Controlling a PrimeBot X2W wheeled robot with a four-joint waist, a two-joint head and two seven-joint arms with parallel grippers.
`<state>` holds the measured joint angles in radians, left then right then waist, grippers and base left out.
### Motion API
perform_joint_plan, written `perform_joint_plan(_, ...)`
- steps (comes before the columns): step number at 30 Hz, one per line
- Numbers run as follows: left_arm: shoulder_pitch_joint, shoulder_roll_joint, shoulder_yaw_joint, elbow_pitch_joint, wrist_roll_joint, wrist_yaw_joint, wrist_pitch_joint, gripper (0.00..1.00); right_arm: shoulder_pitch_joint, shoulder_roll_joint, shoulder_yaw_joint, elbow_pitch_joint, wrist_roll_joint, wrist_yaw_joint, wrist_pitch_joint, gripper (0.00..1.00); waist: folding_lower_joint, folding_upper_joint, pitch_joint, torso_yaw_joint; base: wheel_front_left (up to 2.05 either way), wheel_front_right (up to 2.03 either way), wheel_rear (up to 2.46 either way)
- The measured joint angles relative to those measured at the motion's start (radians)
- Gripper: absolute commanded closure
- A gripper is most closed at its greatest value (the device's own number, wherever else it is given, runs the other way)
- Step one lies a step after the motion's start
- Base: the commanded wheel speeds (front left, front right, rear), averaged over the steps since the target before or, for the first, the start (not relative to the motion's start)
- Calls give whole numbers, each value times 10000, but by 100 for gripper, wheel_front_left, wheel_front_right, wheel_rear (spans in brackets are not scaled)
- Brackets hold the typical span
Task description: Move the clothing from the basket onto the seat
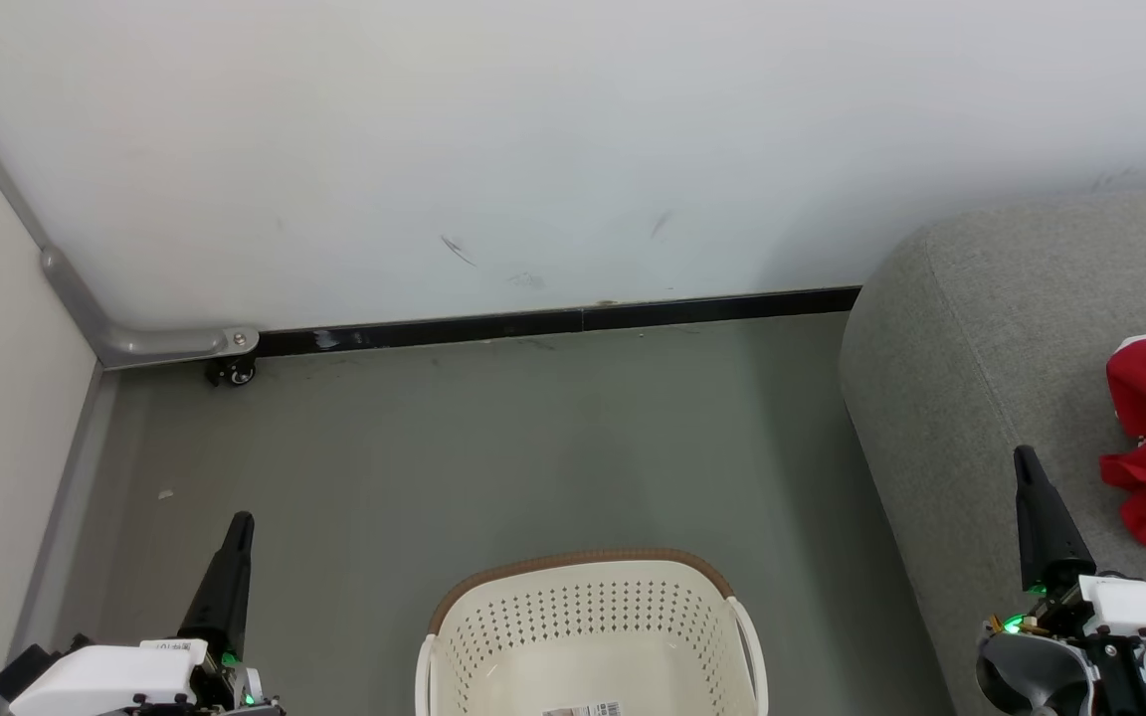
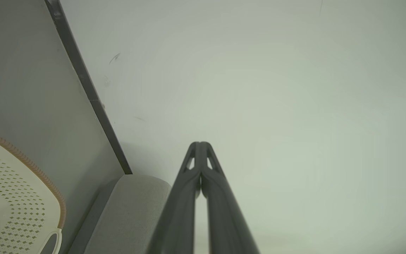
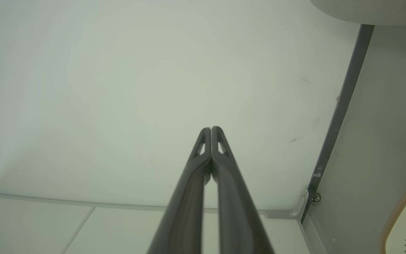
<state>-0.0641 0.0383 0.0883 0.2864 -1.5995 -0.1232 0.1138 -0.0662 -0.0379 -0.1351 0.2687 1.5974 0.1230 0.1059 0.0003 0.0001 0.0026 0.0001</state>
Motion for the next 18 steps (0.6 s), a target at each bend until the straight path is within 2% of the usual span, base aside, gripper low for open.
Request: perform_joint_plan(18,0,0,0,-21,0,0,0,100,0,0,0,0,0,0,0,100,0,0,1,0,0,0,0)
